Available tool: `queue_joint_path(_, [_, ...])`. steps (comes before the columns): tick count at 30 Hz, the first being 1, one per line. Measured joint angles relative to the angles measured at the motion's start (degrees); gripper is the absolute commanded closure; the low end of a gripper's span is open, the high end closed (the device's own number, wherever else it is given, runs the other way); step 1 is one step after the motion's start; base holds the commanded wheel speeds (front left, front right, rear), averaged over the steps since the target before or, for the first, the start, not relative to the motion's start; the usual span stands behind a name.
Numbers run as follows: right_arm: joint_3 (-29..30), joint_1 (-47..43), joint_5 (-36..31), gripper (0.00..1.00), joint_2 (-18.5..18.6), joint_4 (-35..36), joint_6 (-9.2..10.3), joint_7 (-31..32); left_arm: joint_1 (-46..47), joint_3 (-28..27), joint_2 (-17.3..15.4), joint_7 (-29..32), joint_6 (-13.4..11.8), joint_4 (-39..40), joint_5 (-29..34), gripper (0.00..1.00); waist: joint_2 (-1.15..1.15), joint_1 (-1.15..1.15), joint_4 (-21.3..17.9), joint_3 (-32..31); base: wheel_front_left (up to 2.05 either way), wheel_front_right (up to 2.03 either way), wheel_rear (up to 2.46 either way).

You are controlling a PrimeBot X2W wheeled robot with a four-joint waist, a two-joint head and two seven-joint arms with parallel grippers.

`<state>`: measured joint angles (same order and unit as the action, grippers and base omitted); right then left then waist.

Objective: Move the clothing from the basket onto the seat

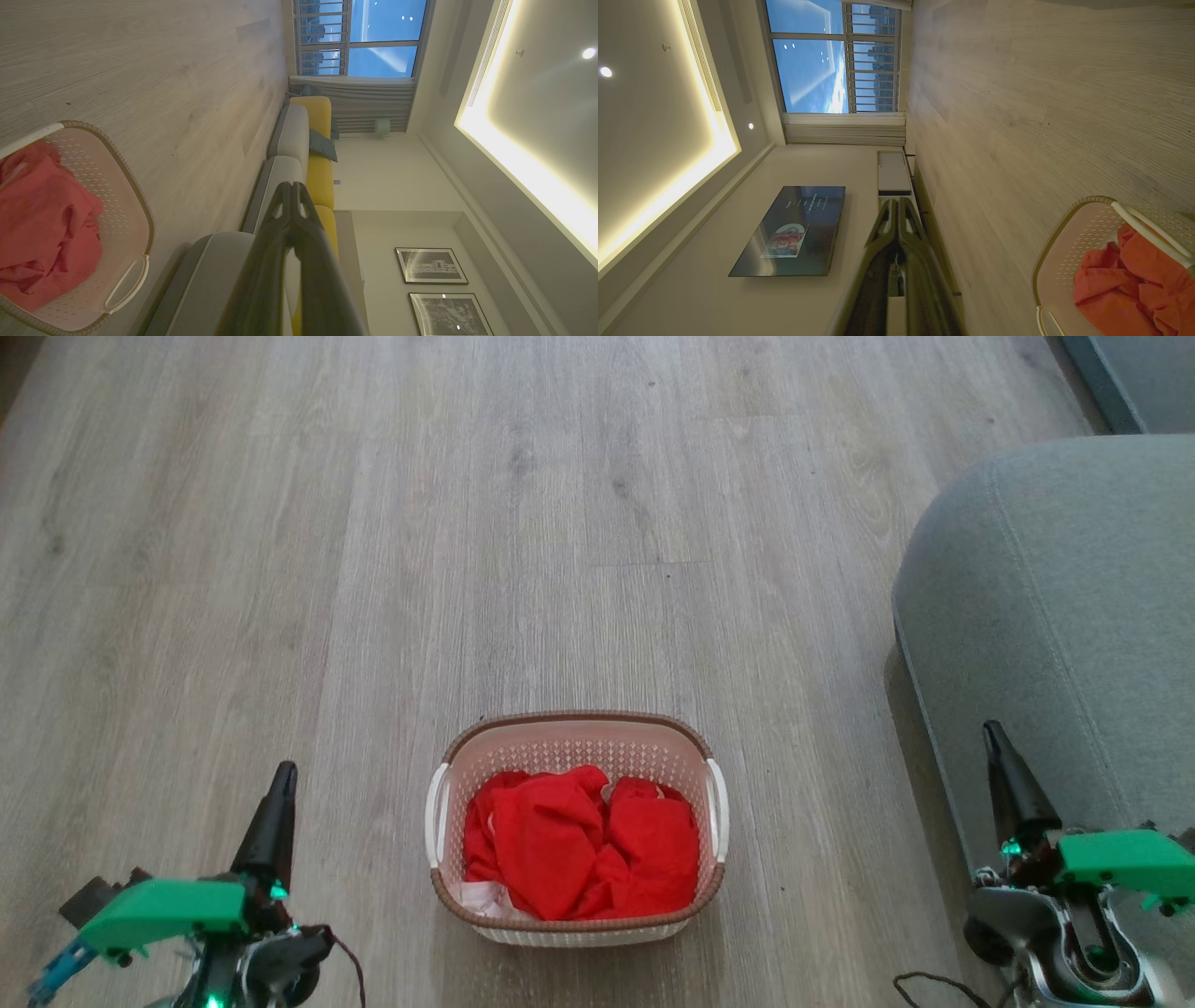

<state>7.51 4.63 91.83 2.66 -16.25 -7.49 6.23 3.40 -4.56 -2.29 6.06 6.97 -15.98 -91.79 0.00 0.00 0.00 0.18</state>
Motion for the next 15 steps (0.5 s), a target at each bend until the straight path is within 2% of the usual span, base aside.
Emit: queue_joint_path(15, [0.0,0.0,0.0,1.00,0.0,0.0,0.00,0.0,0.0,0.0,0.0,0.0,0.0,0.0,0.0,1.00,0.00,0.00,0.0,0.0,0.00,0.00,0.00])
